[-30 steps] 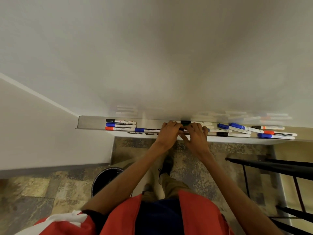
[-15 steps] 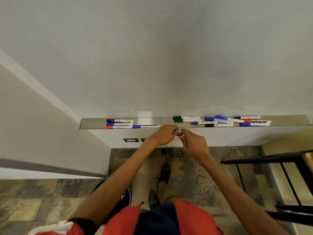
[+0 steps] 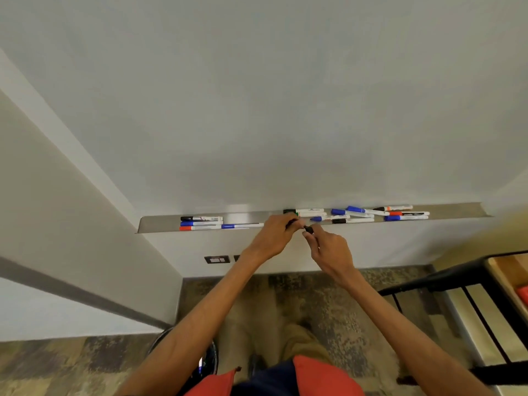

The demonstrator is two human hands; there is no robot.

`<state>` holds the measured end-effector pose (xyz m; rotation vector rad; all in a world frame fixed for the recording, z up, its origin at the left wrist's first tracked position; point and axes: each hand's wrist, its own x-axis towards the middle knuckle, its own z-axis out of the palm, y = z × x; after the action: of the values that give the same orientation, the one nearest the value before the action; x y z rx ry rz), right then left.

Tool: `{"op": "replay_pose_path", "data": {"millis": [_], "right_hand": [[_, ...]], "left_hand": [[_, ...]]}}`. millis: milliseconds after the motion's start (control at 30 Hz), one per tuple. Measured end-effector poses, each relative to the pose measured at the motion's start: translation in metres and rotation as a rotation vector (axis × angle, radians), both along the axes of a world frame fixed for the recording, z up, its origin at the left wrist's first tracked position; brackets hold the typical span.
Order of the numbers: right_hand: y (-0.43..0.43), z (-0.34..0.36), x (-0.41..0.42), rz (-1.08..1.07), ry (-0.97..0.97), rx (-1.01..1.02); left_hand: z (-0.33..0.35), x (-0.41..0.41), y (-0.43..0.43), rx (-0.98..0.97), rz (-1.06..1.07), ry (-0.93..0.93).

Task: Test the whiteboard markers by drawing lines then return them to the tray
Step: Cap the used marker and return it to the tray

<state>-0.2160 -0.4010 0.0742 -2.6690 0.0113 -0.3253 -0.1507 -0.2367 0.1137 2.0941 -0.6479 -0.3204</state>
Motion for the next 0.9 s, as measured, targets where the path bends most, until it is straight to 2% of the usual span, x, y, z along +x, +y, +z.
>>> {"op": "replay_pose_path", "data": {"millis": [200, 367, 600, 800, 900], "right_hand": [[0.005, 0.054, 0.046, -0.130, -0.191, 0.206], [0.009, 0.115, 0.081, -0.185, -0.308, 0.369], [0.011, 0.194, 0.104, -0.049, -0.483, 0.503], [0.011, 0.256, 0.119, 0.089, -0.681, 0.458], [0.011, 0.291, 0.130, 0.128, -0.746, 0.519]], "left_hand": [[0.038, 0.036, 0.006, -0.194, 0.263, -0.134], [0.083, 0.059, -0.006, -0.336, 0.244, -0.191], [0.148, 0.080, -0.015, -0.448, 0.295, -0.421], [0.205, 0.100, -0.013, -0.473, 0.312, -0.562], [0.238, 0.108, -0.012, -0.480, 0.330, -0.648]]}}
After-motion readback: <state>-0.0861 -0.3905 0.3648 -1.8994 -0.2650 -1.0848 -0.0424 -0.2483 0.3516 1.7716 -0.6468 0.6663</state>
